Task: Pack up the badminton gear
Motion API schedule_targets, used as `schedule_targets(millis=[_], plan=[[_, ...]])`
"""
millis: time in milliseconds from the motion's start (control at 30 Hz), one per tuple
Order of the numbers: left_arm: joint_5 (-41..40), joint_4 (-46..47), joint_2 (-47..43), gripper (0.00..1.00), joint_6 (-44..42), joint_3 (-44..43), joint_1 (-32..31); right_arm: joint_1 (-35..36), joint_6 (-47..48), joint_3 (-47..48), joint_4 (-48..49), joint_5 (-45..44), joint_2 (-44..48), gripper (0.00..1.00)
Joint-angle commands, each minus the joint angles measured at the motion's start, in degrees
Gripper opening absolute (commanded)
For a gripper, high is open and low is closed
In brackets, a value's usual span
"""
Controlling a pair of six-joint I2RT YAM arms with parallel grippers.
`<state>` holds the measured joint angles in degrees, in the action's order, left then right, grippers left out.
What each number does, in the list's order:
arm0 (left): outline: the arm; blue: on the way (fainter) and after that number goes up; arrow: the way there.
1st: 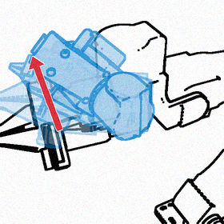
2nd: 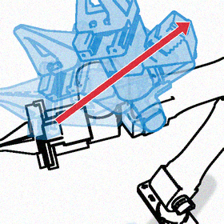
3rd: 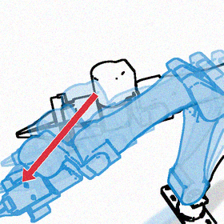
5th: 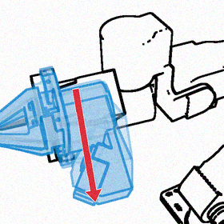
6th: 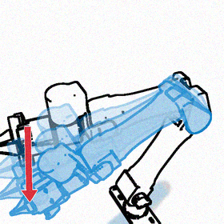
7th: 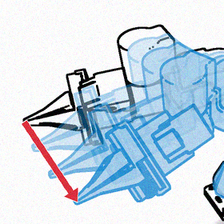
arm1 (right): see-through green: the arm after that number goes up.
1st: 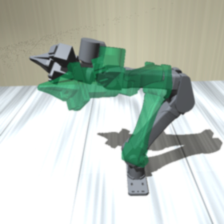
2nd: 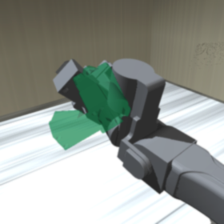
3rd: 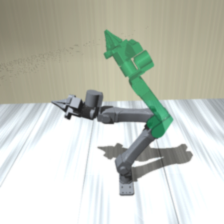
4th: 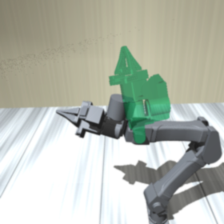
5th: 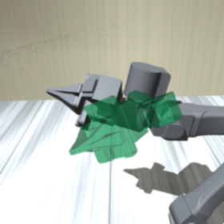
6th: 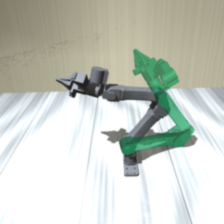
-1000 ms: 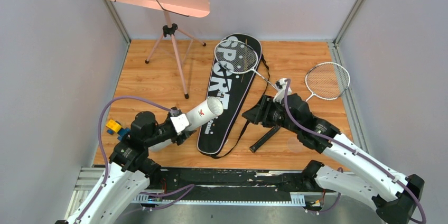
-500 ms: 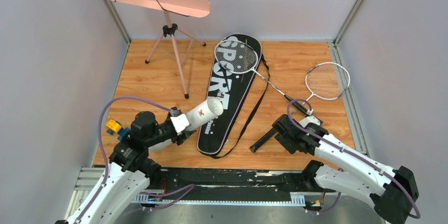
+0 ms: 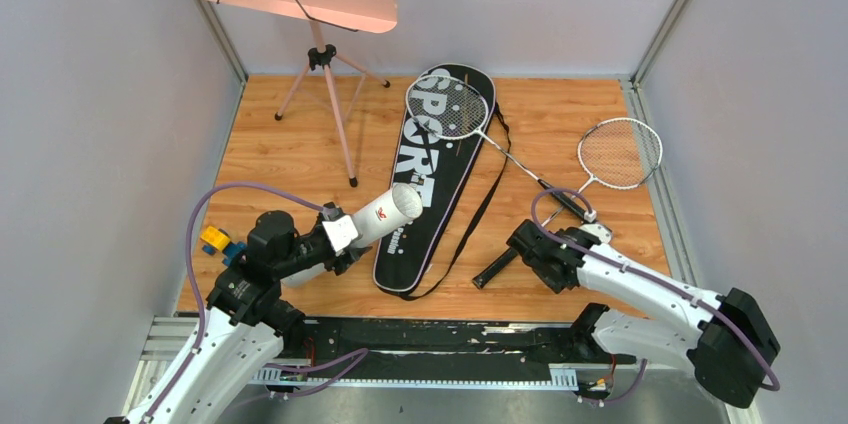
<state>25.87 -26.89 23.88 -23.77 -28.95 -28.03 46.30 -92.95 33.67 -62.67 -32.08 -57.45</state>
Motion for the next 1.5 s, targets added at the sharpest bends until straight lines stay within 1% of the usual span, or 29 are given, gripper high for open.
schedule_targets(millis=[0, 167, 367, 533, 800, 900, 1033, 1067, 1267, 1467], plan=[[1.1, 3.9, -0.7, 0.62, -0.7, -1.1, -0.2, -0.4, 1.2, 0.4, 2.4, -2.7, -2.9, 0.41], [1.2, 3.9, -0.7, 0.62, -0.8, -1.1, -0.2, -0.4, 4.4, 0.2, 6.5, -1.6, -6.7, 0.42], [1.1, 3.8, -0.8, 0.62, -0.8, -1.1, -0.2, -0.6, 5.2, 0.2, 8.1, -1.4, -11.6, 0.42], [1.1, 3.8, -0.8, 0.62, -0.8, -1.1, -0.2, -0.8, 5.3, 0.4, 8.6, -1.2, -14.4, 0.39], [1.0, 3.9, -0.7, 0.62, -0.7, -1.1, -0.2, -0.7, 5.3, 0.3, 9.0, -1.3, -15.2, 0.27], [1.1, 3.9, -0.6, 0.62, -0.8, -1.1, -0.2, -0.8, 5.2, 0.1, 9.0, -1.2, -14.8, 0.15], [1.1, 3.9, -0.7, 0.61, -0.8, -1.1, -0.2, -0.8, 5.3, -0.1, 9.0, -1.3, -14.1, 0.05], [1.1, 3.8, -0.7, 0.61, -0.8, -1.0, -0.2, -0.8, 5.4, -0.1, 9.1, -1.4, -13.9, 0.00], [1.1, 3.9, -0.6, 0.61, -0.7, -1.0, -0.2, -0.7, 7.2, 0.8, 8.2, -2.5, -12.0, 0.00], [1.1, 3.9, -0.5, 0.61, -0.8, -1.0, -0.1, -0.8, 10.3, 5.0, 4.3, -5.8, -7.6, 0.00]])
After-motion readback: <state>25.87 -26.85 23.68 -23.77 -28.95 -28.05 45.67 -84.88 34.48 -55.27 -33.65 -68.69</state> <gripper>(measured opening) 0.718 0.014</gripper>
